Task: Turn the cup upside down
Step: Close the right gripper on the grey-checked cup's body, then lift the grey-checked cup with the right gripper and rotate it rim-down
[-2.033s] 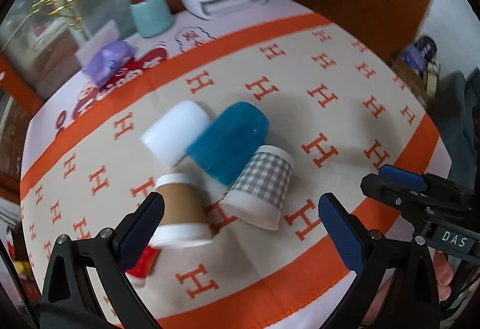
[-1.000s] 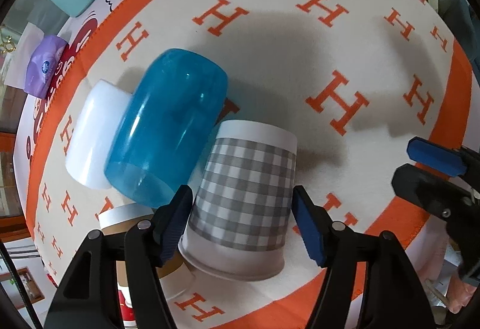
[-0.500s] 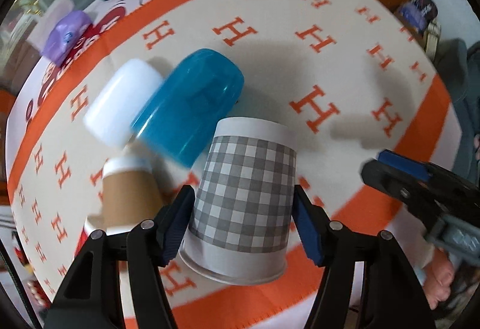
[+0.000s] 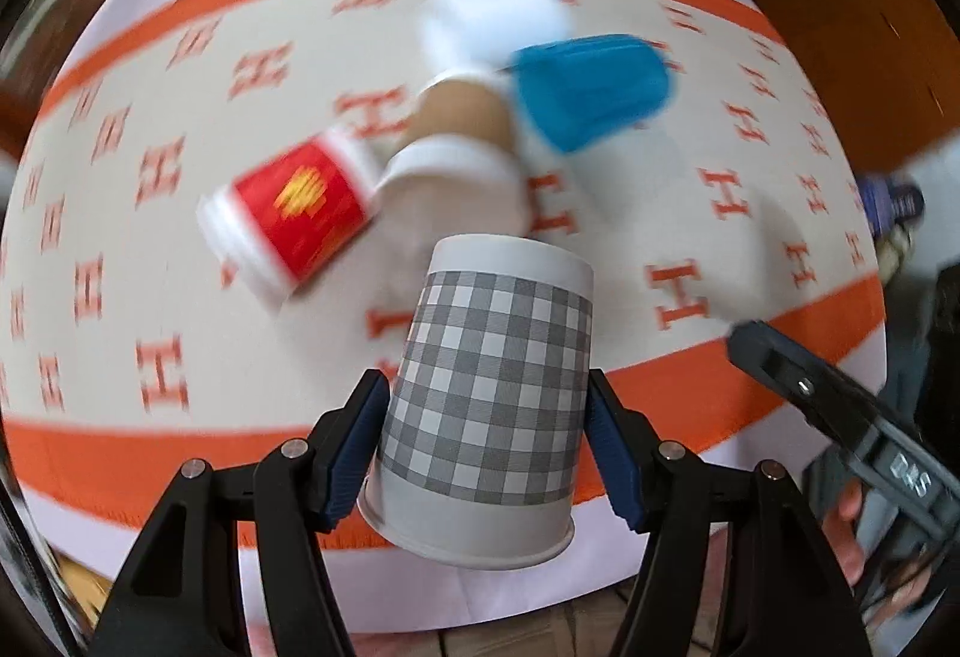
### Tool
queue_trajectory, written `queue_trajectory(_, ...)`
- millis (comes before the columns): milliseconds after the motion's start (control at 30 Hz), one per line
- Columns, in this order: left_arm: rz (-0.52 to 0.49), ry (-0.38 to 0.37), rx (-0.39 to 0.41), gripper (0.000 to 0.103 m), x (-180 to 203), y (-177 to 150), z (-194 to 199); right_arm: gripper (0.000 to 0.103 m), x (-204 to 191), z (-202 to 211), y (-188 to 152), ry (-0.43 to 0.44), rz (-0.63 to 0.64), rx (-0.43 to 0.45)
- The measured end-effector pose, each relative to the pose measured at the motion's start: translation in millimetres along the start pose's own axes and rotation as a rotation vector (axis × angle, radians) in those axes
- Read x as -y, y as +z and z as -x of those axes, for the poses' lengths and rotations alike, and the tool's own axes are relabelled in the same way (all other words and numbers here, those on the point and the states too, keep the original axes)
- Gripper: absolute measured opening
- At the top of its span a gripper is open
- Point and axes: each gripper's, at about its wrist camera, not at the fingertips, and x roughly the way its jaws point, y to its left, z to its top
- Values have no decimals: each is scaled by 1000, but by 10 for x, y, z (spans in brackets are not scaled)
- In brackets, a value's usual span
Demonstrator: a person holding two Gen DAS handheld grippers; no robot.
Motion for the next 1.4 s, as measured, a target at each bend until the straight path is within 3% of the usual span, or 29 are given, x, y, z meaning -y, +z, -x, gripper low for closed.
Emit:
queue_trajectory(200,247,-87,-38,63,-439,-170,-265,53,-111,-123,-73,0,13,-41)
queue_trajectory(467,381,-143,-93,66,-638,-213,-506,53,-128,-215,-117,-15,13,-62)
queue_trajectory(533,392,-153,-106,73,-656,-226,-543,53,-123,-228,-115,-15,12,-68)
queue_trajectory(633,400,-155,-96,86,-672,-248,-534,53,-138,-249,-118,-17,17,-76)
queue_trajectory(1033,319,-155,-60,87,-659,-260,-160,53,-342,-180,-161,-10,80,-84)
queue_trajectory(1167,281,-154,-11,87,-788,-322,136,53,-458,-177,-187,6,109,-102)
queue_trajectory(1400,176,-61,127,87,-1001,-480,603,60,-740,-262,-205,31,164,-152)
